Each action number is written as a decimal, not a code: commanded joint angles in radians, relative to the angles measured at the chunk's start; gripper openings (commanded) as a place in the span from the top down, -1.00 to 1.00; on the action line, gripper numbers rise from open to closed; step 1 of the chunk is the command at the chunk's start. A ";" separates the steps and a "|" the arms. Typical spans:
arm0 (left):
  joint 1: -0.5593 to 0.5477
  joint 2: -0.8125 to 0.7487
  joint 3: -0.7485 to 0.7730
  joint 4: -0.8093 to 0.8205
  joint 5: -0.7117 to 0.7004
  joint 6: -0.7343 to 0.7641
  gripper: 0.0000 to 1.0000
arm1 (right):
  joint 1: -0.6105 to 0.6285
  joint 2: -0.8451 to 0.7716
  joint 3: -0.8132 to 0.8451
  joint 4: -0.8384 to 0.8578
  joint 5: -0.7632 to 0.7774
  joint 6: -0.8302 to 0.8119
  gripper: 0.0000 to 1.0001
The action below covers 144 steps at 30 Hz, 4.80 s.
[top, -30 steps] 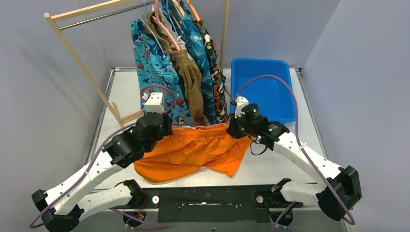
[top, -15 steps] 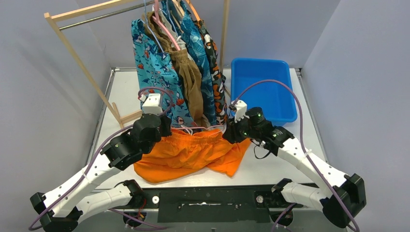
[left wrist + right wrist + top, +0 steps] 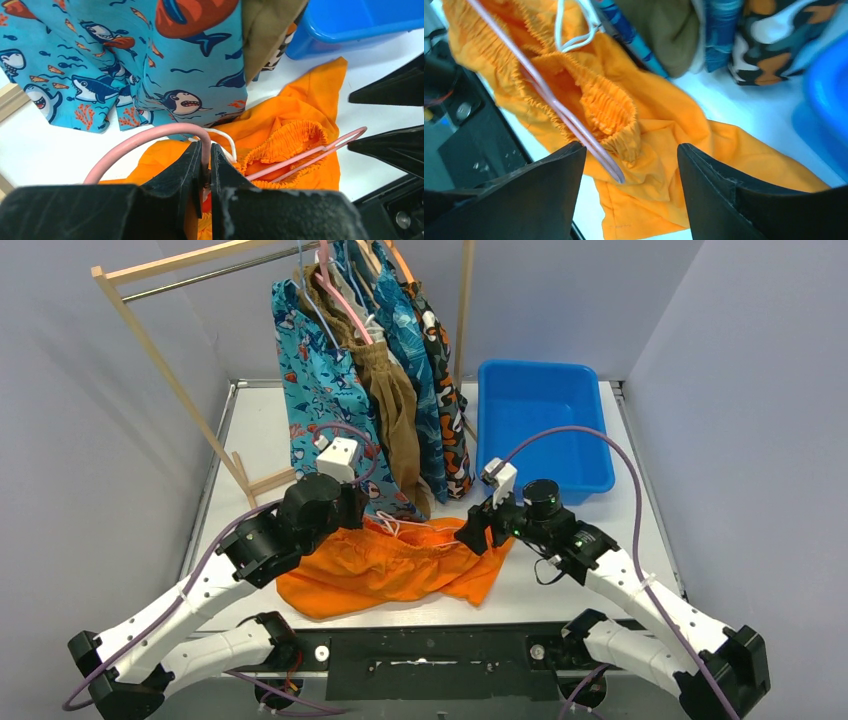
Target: Remove the shorts from the hanger
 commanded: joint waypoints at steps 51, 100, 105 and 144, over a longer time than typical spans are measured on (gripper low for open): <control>-0.108 -0.034 -0.391 0.982 0.333 -0.730 -0.46 | 0.014 -0.174 0.054 0.165 -0.112 0.081 1.00; -0.402 0.269 -0.390 1.176 -0.341 -1.129 -0.09 | 0.083 -0.159 0.022 0.119 -0.250 -0.019 1.00; -0.404 0.284 -0.416 1.232 -0.306 -1.120 0.45 | 0.089 -0.166 0.016 0.106 -0.228 -0.032 1.00; -0.423 -0.048 -0.218 1.001 -0.060 -0.995 1.00 | 0.090 -0.461 0.036 0.003 0.135 -0.010 -0.55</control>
